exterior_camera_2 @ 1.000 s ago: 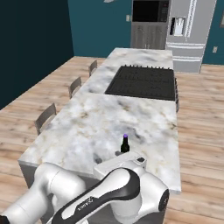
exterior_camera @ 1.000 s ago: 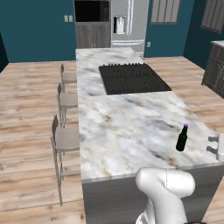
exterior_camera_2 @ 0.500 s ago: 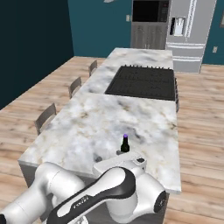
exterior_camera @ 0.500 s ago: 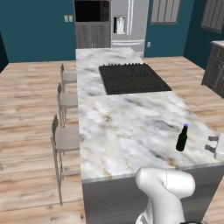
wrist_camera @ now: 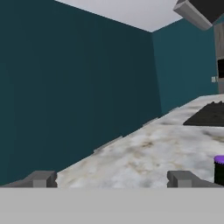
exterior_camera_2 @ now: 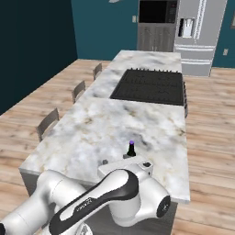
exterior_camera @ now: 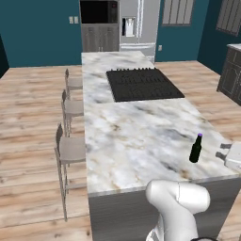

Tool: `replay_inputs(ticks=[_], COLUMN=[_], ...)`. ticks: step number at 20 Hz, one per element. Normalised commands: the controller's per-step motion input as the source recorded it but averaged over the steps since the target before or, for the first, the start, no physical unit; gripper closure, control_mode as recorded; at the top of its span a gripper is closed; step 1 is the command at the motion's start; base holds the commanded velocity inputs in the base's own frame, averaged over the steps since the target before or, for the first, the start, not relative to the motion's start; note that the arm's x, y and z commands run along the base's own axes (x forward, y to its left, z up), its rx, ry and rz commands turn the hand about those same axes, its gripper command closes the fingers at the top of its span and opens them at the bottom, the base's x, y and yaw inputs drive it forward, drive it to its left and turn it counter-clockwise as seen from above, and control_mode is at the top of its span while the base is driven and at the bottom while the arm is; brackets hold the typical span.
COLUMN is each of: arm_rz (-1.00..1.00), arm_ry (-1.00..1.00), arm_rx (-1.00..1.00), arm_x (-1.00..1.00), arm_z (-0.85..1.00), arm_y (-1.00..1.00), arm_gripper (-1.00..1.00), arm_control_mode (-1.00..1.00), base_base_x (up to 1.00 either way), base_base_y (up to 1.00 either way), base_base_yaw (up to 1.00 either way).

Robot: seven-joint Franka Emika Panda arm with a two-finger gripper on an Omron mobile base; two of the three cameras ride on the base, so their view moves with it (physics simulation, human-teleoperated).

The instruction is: Pick the beer, boxed drink from the counter and place them in the open cabinet.

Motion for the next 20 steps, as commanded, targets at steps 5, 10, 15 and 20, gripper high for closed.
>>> replay_inputs(ticks=[5, 10, 15, 20], arm_rz=[-0.03, -0.02, -0.02, -0.02], arm_ry=[0.0, 0.0, 0.0, 0.0], arm_rx=[-0.02, -0.03, -0.03, -0.04], arm_x=[0.23, 0.21, 0.23, 0.26], arm_z=[-0.13, -0.16, -0.16, -0.15], arm_y=[0.0, 0.0, 0.0, -0.07], arm_gripper=[-1.0, -1.0, -1.0, -1.0], arm_control_mode=[-1.0, -1.0, -1.0, -1.0], base_base_x=[0.0, 0.0, 0.0, 0.0], base_base_y=[0.0, 0.0, 0.0, 0.0], base_base_yaw=[0.0, 0.0, 0.0, 0.0])
